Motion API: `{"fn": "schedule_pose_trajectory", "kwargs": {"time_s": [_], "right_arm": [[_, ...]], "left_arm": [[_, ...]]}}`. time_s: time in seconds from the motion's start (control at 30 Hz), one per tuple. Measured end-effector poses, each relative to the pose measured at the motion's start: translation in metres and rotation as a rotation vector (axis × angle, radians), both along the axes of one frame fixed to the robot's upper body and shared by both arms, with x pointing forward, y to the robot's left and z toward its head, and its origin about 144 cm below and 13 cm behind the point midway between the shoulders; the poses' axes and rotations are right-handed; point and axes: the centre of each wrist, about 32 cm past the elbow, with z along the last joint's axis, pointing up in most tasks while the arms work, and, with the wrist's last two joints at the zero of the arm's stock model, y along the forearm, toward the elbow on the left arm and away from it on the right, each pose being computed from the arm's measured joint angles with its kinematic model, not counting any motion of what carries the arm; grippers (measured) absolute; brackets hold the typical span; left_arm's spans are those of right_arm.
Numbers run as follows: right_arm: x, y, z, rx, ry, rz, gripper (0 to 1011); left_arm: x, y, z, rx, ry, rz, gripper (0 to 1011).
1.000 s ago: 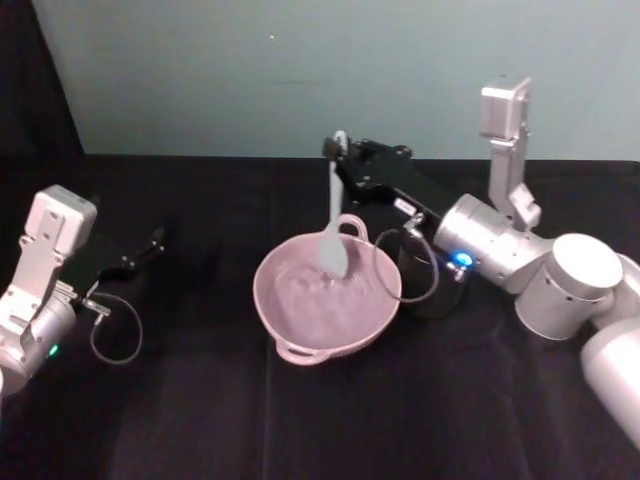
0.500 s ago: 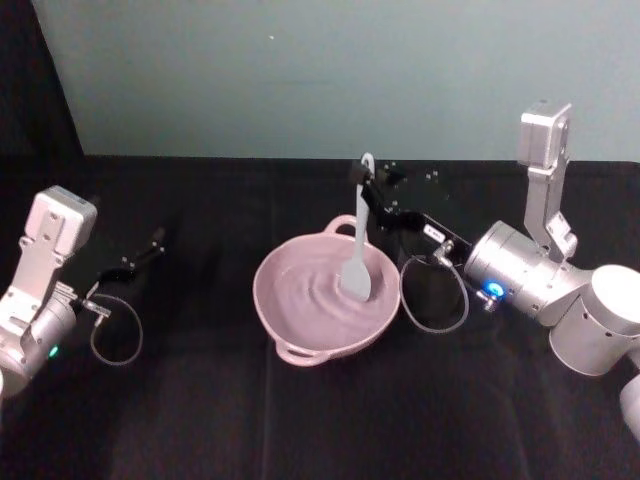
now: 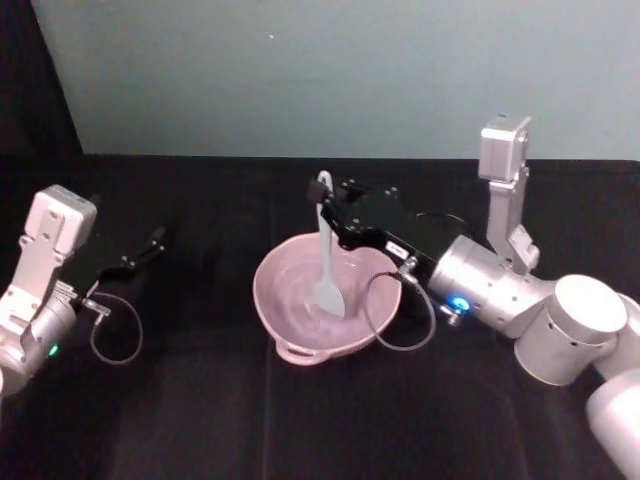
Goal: Use the one hand to pick up the spoon and stir the clear water in the bowl.
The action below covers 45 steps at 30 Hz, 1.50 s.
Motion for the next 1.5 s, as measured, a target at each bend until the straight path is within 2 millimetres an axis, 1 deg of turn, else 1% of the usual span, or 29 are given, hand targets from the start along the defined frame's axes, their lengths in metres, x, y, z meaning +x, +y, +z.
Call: {"fn": "schedule_pose_trajectory", "kwargs": {"time_s": [0.17,0.23,0.3,0.33,0.43,0.57,0.67,0.83,0.97,1.13,1.2,1.27,1.5], "right_arm": [[0.01,0.014,0.001,0.013,-0.003,0.026,113],[0.012,0.016,0.001,0.014,-0.003,0.028,113],[0.018,0.023,0.002,0.021,-0.005,0.037,113],[0.018,0.023,0.002,0.021,-0.005,0.037,113],[0.027,0.029,0.001,0.024,-0.002,0.038,113],[0.035,0.03,0.0,0.018,-0.002,0.027,113],[0.042,0.028,-0.001,0.016,-0.001,0.009,113],[0.046,0.017,0.0,0.018,-0.003,-0.029,113],[0.044,0.008,0.001,0.023,-0.009,-0.054,113],[0.033,-0.007,0.003,0.013,-0.019,-0.086,113],[0.031,-0.009,0.003,0.009,-0.016,-0.089,113],[0.023,-0.014,0.003,-0.002,-0.013,-0.094,113],[0.007,-0.017,0.001,-0.008,-0.008,-0.079,113]], "left_arm": [[0.0,0.0,0.0,0.0,0.0,0.0,1011],[0.0,0.0,0.0,0.0,0.0,0.0,1011],[0.0,0.0,0.0,0.0,0.0,0.0,1011],[0.0,0.0,0.0,0.0,0.0,0.0,1011],[0.0,0.0,0.0,0.0,0.0,0.0,1011],[0.0,0.0,0.0,0.0,0.0,0.0,1011],[0.0,0.0,0.0,0.0,0.0,0.0,1011],[0.0,0.0,0.0,0.0,0.0,0.0,1011],[0.0,0.0,0.0,0.0,0.0,0.0,1011],[0.0,0.0,0.0,0.0,0.0,0.0,1011],[0.0,0.0,0.0,0.0,0.0,0.0,1011],[0.0,0.0,0.0,0.0,0.0,0.0,1011],[0.0,0.0,0.0,0.0,0.0,0.0,1011]]}}
